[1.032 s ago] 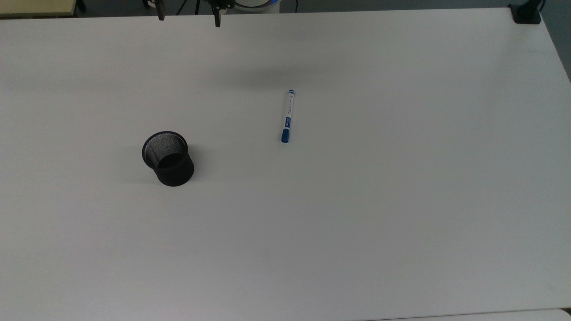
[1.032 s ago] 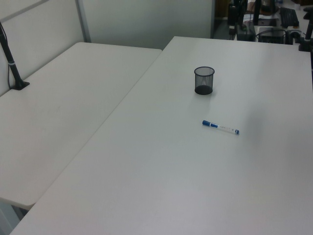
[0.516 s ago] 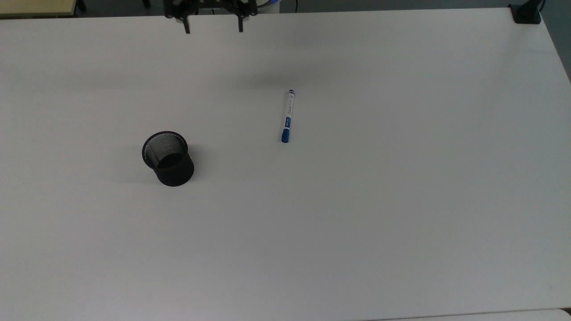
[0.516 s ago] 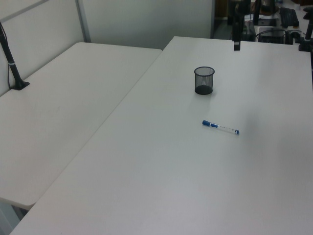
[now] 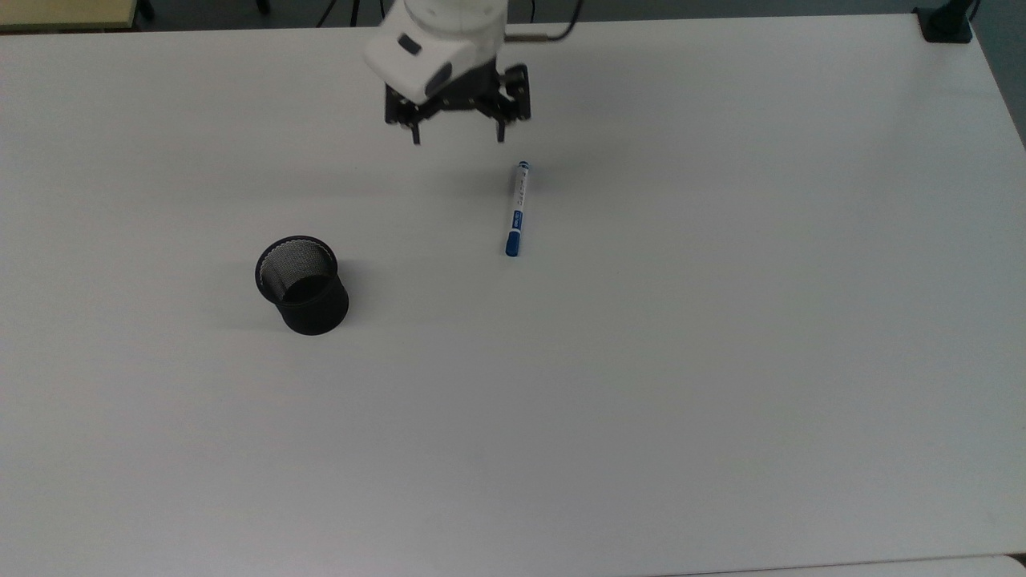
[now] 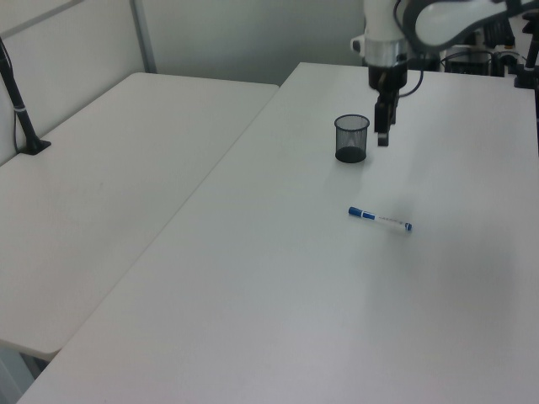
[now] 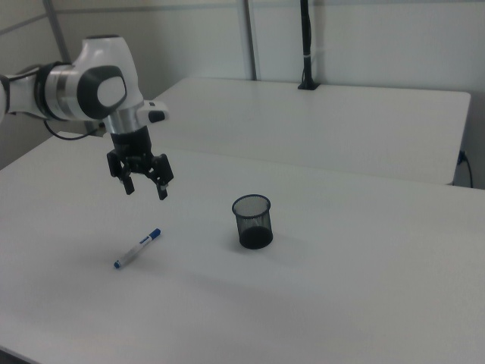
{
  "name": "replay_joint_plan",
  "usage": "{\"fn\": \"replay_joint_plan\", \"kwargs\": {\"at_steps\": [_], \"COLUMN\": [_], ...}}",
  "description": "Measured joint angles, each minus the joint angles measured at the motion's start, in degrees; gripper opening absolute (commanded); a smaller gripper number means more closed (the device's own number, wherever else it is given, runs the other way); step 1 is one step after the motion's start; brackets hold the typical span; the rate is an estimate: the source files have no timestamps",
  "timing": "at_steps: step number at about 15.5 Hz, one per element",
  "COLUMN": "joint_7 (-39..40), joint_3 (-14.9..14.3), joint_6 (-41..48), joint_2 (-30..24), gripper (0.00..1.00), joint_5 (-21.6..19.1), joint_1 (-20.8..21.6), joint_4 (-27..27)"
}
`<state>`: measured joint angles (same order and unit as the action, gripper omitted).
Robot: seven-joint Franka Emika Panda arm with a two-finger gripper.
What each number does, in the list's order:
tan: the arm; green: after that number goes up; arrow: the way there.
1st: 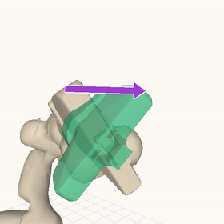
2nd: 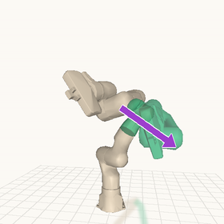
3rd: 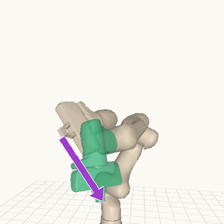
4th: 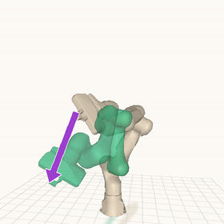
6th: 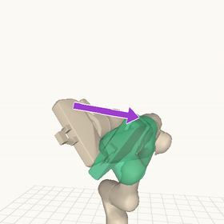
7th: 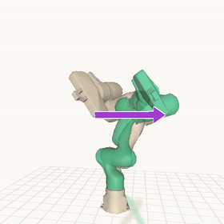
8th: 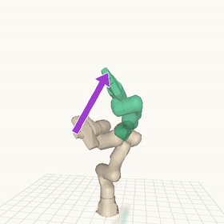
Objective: Insert the marker
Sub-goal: 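Move the open gripper over the blue-capped white marker and lower, then close the gripper on the marker's middle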
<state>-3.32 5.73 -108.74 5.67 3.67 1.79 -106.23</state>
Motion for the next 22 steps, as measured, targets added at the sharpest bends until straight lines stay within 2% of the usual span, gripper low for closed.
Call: {"fn": "replay_joint_plan", "kwargs": {"at_steps": [7,10,15,18,19,20,22], "joint_7": [-8.3,-10.9,-12.7,-13.9,-14.0,-14.1,-14.1], "joint_3": [2.1,2.2,2.2,2.3,2.3,2.3,2.3], "joint_6": [-13.1,-16.2,-20.3,-21.8,-22.0,-22.0,-22.0], "joint_2": [5.8,8.4,11.5,12.9,13.2,13.4,13.7], "gripper": [0.92,0.9,0.79,0.71,0.66,0.54,0.41], "joint_5": [0.0,0.0,0.5,1.6,1.8,1.8,2.0], "joint_1": [0.7,1.8,2.3,2.6,2.7,2.8,3.0], "joint_4": [-5.2,-5.7,-5.7,-5.7,-5.7,-5.7,-5.7]}}
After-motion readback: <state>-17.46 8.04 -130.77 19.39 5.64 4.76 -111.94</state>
